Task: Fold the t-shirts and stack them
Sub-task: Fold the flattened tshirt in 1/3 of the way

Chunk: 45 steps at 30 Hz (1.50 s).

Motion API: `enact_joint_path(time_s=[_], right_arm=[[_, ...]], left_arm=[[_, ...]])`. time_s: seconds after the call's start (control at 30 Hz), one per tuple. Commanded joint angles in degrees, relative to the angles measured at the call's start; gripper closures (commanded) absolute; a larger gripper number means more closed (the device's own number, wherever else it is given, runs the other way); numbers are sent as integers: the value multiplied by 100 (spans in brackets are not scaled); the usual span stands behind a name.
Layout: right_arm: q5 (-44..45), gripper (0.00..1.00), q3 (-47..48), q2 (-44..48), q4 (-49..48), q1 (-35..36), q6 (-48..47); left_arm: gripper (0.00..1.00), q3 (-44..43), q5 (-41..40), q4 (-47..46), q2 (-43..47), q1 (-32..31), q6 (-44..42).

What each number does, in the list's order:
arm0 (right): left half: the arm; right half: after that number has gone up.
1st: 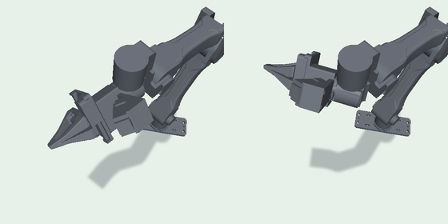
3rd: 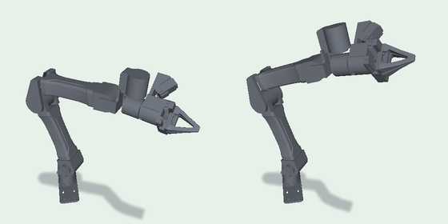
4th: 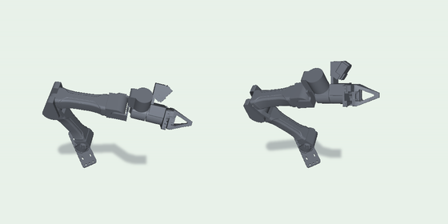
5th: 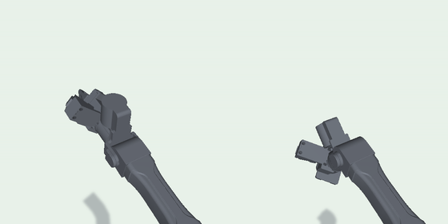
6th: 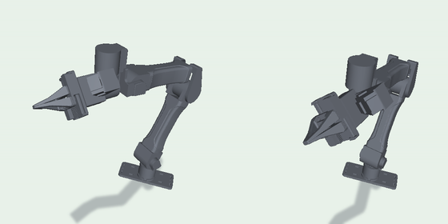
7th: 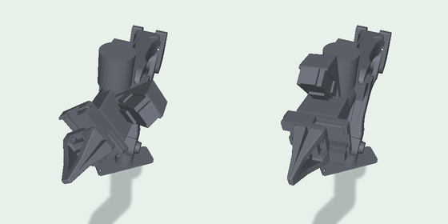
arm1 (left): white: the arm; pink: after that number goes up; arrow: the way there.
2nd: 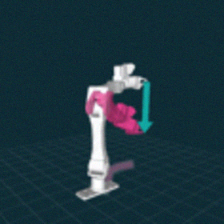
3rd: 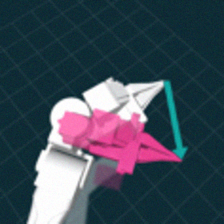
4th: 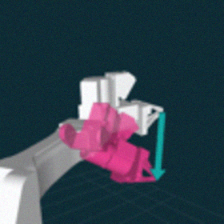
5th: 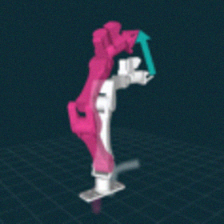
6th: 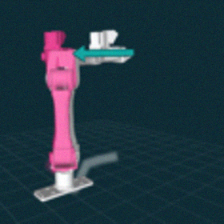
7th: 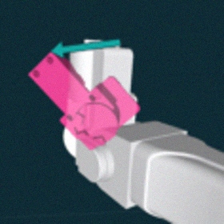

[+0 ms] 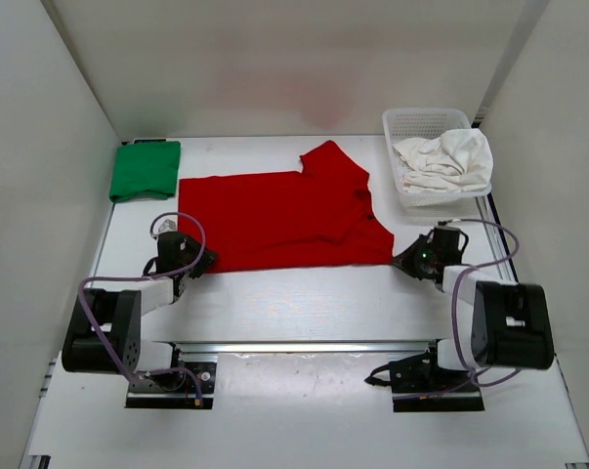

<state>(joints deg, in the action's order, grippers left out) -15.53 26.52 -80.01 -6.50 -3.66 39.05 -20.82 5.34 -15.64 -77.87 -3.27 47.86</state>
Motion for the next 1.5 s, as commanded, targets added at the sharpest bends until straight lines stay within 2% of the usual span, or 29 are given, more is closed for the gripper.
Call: enact_joint_path(time_s=[0.0, 0.13, 0.27, 0.3, 0.37, 0.47, 0.53, 0.6, 0.63, 0.67, 0.7, 0.73, 0.77, 0.87, 1.03, 1.13, 1.27, 1.47], right_arm=[[-55, 100, -393, 468, -45, -231, 7], [-293, 100, -849, 1108, 270, -486, -54], [14, 99, -956, 1872, 939, -381, -143], [24, 94, -1026, 2084, 992, -372, -91], [59, 70, -860, 2321, 1186, -320, -99], [478, 58, -378, 2717, 1528, 21, -90], [743, 59, -43, 2841, 1530, 312, -222], [788, 71, 413, 2510, 1494, 838, -371], [832, 77, 537, 2342, 1442, 1023, -415], [832, 87, 703, 2036, 1259, 1312, -494], [737, 94, 914, 1633, 1187, 1585, -555], [570, 99, 1116, 1211, 1047, 1657, -591], [473, 100, 1240, 824, 924, 1841, -643], [200, 99, 1486, 241, 703, 2071, -723], [77, 68, 1610, -480, 361, 2062, -723], [-73, 61, 1619, -752, 307, 1984, -696], [-231, 62, 1610, -946, 167, 1992, -653], [-284, 64, 1715, -1140, 79, 2062, -644]], left_arm=[[63, 95, 11, 315, 341, -33, -145], [63, 358, 53, 657, 789, -25, -215], [60, 841, 37, 1079, 1712, 186, -373], [60, 947, 11, 1159, 2027, 221, -373], [57, 992, -50, 1378, 2424, 256, -426], [55, 668, 202, 1476, 2566, 116, -505], [54, 343, 309, 1398, 2470, -85, -488], [55, -43, 30, 1239, 2329, -621, -444], [55, -123, -155, 1195, 2215, -1092, -409], [55, -246, -496, 1021, 2145, -1558, -374], [54, -360, -682, 775, 1935, -1746, -304], [55, -527, -736, 677, 1663, -2104, -286], [55, -685, -615, 554, 1278, -2308, -251], [57, -993, -368, 159, 381, -2651, -198], [57, -1310, -244, -351, -430, -3250, -198], [58, -1285, -148, -614, -808, -3593, -110], [58, -1118, -33, -897, -1107, -3839, 83], [58, -828, -68, -1055, -915, -3760, 57]])
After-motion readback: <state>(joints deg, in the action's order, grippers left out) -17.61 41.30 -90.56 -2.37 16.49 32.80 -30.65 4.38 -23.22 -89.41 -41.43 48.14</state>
